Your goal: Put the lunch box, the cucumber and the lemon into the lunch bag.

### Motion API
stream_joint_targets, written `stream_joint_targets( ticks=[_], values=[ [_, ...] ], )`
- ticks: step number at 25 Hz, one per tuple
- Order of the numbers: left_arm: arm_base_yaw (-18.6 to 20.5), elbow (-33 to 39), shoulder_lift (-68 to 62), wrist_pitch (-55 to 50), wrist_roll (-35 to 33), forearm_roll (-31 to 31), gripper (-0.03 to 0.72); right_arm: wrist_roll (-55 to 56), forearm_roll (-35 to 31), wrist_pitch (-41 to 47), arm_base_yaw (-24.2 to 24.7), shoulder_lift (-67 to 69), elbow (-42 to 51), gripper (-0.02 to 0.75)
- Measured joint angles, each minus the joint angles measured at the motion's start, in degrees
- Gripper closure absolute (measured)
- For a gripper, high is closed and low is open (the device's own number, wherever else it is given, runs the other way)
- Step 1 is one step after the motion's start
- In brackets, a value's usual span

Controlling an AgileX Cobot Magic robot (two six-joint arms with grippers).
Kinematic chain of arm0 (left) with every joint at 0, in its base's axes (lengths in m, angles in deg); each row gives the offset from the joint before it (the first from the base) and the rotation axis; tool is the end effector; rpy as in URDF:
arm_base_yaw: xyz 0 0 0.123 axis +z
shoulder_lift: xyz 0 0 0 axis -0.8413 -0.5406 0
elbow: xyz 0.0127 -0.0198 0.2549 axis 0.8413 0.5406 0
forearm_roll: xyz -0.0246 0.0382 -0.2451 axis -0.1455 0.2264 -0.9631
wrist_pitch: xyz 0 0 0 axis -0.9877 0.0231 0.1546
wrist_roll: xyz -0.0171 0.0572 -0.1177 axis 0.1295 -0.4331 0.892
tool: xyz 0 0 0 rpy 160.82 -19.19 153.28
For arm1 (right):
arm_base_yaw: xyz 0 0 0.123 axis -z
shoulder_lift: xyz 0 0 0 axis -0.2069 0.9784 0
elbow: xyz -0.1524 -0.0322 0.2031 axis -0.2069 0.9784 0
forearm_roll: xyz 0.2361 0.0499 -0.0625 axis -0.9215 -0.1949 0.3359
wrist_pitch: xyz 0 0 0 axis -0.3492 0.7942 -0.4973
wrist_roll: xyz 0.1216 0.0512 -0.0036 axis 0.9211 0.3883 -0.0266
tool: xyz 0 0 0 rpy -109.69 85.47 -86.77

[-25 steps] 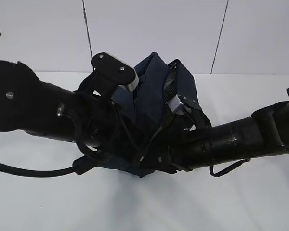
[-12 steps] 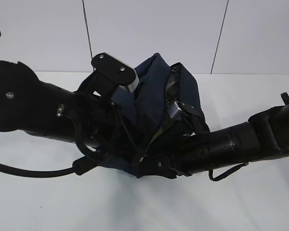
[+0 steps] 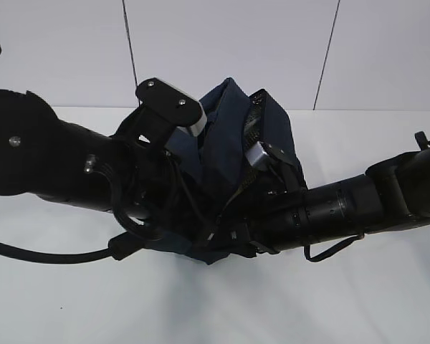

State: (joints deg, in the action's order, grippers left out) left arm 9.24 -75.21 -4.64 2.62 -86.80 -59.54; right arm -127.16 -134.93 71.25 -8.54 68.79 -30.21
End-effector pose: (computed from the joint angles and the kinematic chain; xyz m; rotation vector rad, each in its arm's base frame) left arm 0.2300 -0.2700 0.1591 0.9944 2.1783 -0.4964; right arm 0.2901 0.2139 0.0827 -0.6810 2.2075 1.2341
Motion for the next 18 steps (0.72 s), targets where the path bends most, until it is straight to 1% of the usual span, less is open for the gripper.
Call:
stream_joint_targets(
  ticks=[11, 13, 17, 18],
  values=[
    [0.0, 0.0, 0.0, 0.0, 0.0, 0.0, 0.676, 1.3, 0.0, -0.7, 0.0, 0.0, 0.0, 0.581],
    [0.0, 0.0, 0.0, 0.0, 0.0, 0.0, 0.676, 1.3, 0.0, -0.7, 0.0, 0.0, 0.0, 0.605],
    [0.0, 0.0, 0.0, 0.0, 0.0, 0.0, 0.676, 1.4, 0.0, -1.3, 0.0, 0.0, 0.0, 0.717],
    [0.0, 0.0, 0.0, 0.0, 0.0, 0.0, 0.676, 1.5, 0.0, -1.3, 0.0, 0.0, 0.0, 0.717]
  ],
)
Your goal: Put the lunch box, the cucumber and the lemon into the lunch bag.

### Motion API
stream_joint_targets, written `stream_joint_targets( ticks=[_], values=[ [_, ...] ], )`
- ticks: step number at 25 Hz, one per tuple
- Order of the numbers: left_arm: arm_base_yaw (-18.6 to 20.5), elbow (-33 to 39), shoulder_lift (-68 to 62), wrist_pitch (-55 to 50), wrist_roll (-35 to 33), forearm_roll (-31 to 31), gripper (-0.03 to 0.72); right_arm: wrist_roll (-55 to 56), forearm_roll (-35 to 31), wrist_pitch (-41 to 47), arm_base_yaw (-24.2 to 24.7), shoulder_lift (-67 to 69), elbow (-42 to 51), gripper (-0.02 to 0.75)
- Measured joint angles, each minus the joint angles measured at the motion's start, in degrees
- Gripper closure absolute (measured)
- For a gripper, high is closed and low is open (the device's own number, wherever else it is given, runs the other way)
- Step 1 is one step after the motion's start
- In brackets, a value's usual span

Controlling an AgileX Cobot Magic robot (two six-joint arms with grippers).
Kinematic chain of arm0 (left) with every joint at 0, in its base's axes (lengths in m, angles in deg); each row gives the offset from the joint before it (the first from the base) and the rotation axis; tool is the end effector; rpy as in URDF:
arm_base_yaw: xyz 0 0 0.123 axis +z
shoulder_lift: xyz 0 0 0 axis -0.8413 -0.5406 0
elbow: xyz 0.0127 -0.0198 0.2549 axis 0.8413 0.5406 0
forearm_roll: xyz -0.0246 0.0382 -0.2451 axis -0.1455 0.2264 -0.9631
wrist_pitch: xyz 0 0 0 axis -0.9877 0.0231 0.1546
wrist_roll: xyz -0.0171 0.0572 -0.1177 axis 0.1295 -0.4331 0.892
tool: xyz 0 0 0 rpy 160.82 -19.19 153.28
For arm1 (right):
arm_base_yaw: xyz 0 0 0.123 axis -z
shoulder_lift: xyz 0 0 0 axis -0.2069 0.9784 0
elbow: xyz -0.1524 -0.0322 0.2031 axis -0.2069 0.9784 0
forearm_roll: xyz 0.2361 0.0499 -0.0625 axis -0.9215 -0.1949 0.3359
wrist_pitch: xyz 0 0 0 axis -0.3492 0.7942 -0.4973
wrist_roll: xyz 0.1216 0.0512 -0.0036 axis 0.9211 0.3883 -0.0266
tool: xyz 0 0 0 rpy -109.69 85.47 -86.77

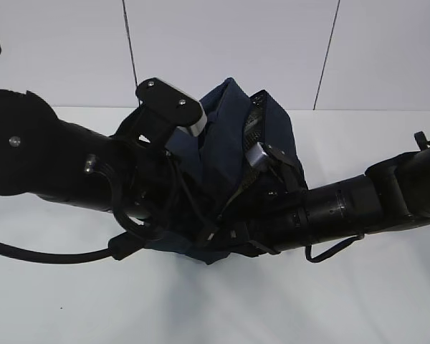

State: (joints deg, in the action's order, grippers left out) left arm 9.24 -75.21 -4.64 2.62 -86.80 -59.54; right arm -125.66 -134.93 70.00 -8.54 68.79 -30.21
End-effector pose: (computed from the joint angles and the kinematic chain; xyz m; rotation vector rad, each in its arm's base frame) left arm 0.2300 -0.2700 0.1591 0.9944 2.1783 -0.4964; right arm 0.2915 0.2125 0.0806 -0.6487 2.2365 1.2212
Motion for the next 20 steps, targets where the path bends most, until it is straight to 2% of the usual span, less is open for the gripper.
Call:
stream_joint_targets(
  ticks=[10, 20],
  values=[
    [0.0, 0.0, 0.0, 0.0, 0.0, 0.2, 0.676, 0.5, 0.7, 0.0, 0.0, 0.0, 0.0, 0.717],
    [0.0, -0.1, -1.0, -0.1, 0.0, 0.2, 0.676, 5.2, 6.6, 0.3, 0.0, 0.0, -0.1, 0.717]
  ],
)
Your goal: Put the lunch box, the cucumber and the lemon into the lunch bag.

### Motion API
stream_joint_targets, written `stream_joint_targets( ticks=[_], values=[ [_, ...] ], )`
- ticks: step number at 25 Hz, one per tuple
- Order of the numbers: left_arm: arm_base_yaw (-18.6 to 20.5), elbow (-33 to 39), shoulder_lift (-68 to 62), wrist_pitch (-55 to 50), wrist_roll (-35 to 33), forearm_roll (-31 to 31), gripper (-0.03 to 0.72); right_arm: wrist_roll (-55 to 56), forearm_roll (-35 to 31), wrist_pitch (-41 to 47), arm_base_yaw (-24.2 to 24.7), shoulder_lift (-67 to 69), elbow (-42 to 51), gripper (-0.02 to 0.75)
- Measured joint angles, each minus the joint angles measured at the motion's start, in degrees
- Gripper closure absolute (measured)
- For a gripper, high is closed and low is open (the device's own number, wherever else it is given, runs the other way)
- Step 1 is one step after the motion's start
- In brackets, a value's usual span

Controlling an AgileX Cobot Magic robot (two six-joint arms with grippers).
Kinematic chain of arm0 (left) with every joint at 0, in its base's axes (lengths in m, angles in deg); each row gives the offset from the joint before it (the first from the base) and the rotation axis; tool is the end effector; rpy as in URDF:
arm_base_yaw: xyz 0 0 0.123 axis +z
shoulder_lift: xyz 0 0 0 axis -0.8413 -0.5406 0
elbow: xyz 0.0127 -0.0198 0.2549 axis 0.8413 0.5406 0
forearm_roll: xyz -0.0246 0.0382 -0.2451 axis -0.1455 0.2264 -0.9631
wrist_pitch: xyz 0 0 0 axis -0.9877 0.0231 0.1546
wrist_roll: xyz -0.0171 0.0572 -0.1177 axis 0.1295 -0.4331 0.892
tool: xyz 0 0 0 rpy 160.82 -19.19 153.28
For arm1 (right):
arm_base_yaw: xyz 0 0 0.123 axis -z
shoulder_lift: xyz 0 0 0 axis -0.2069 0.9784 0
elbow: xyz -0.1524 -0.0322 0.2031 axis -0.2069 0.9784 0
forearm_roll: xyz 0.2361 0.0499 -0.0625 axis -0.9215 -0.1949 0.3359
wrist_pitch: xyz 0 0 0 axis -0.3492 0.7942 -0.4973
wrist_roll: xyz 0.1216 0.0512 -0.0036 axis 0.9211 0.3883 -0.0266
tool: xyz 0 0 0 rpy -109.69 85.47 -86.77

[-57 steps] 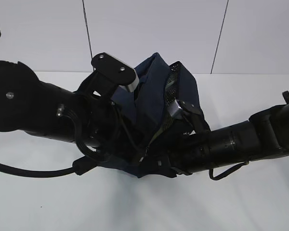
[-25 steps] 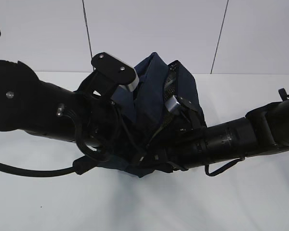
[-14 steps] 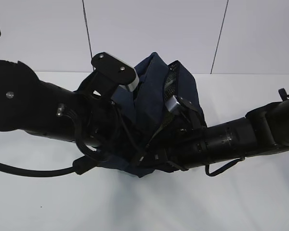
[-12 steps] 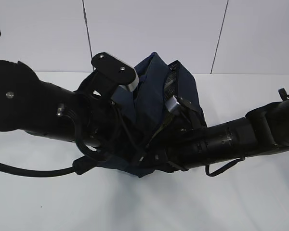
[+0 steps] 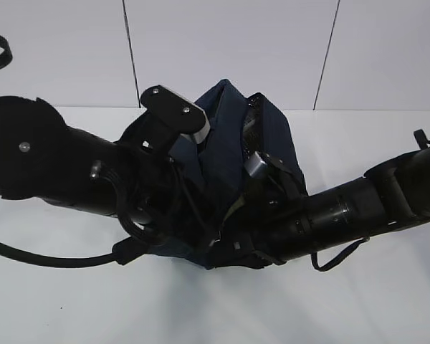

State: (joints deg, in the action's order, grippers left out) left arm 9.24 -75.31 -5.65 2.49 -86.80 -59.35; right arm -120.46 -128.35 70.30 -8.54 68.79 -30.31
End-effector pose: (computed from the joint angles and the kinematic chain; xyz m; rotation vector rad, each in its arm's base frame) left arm 0.2304 -0.2706 0.1532 1.0049 2.1930 -0.4884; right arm 0.2819 0.2115 0.0755 -0.7039 2.3057 1.2420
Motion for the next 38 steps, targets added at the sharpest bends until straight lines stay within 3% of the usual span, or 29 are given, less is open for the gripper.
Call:
stream_joint_targets(
  ticks=[30, 38],
  values=[
    [-0.1, -0.1, -0.2, 0.3, 0.0, -0.1, 0.677, 12.4, 19.3, -3.4, 0.0, -9.1, 0.0, 0.717],
    [-0.1, -0.1, -0.2, 0.3, 0.0, -0.1, 0.677, 14.1, 20.6, -3.7, 0.0, -10.3, 0.0, 0.717]
  ],
)
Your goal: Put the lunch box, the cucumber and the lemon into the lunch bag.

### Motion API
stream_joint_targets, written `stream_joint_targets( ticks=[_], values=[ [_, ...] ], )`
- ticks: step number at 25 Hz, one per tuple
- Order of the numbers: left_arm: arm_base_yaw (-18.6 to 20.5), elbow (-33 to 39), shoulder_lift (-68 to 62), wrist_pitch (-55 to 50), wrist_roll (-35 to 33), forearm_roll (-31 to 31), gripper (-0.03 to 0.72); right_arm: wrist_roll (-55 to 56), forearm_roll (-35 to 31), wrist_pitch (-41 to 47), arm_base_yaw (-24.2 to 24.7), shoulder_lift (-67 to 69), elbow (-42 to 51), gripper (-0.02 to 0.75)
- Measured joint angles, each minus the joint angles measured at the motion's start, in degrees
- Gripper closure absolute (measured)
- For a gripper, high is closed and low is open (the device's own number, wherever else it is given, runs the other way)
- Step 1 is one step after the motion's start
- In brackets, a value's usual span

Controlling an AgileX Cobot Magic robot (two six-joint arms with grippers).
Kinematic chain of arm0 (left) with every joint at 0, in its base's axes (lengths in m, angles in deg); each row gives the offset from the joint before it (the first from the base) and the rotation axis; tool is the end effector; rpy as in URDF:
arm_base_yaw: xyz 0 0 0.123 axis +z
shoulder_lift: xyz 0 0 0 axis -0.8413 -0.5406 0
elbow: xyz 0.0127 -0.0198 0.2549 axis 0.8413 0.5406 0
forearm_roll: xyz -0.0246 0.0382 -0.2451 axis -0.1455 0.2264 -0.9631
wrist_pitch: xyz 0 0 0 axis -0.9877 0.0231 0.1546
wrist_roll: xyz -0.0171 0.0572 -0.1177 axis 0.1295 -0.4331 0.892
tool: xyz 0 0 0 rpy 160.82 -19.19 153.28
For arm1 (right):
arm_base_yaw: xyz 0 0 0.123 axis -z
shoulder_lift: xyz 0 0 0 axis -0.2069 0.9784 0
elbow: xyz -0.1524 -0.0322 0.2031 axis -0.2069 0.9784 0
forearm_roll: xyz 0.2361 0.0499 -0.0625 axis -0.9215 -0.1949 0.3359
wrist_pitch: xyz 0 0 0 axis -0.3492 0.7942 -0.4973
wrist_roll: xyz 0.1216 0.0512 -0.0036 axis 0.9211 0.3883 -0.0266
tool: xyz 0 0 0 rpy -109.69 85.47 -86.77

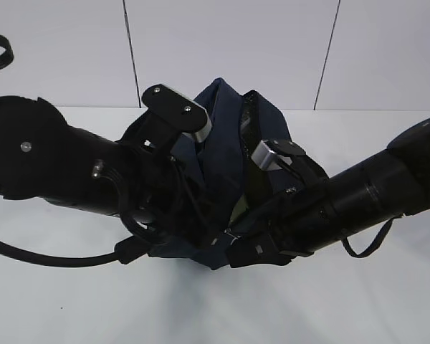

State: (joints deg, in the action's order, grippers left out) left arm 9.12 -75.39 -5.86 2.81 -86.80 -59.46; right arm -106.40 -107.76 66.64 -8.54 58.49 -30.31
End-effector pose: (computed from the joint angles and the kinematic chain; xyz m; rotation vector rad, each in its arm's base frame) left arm 0.2307 -0.2716 0.1528 1.0027 2.1909 -0.4893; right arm 0.2676 0.1977 0.1091 -0.9220 2.3623 1.0672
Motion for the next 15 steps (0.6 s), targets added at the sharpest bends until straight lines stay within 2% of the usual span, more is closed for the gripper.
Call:
stream_joint_targets(
  ticks=[15],
  values=[
    [0.0, 0.0, 0.0, 0.0, 0.0, -0.1, 0.677, 2.7, 4.4, -2.1, 0.0, -3.2, 0.0, 0.717]
  ],
)
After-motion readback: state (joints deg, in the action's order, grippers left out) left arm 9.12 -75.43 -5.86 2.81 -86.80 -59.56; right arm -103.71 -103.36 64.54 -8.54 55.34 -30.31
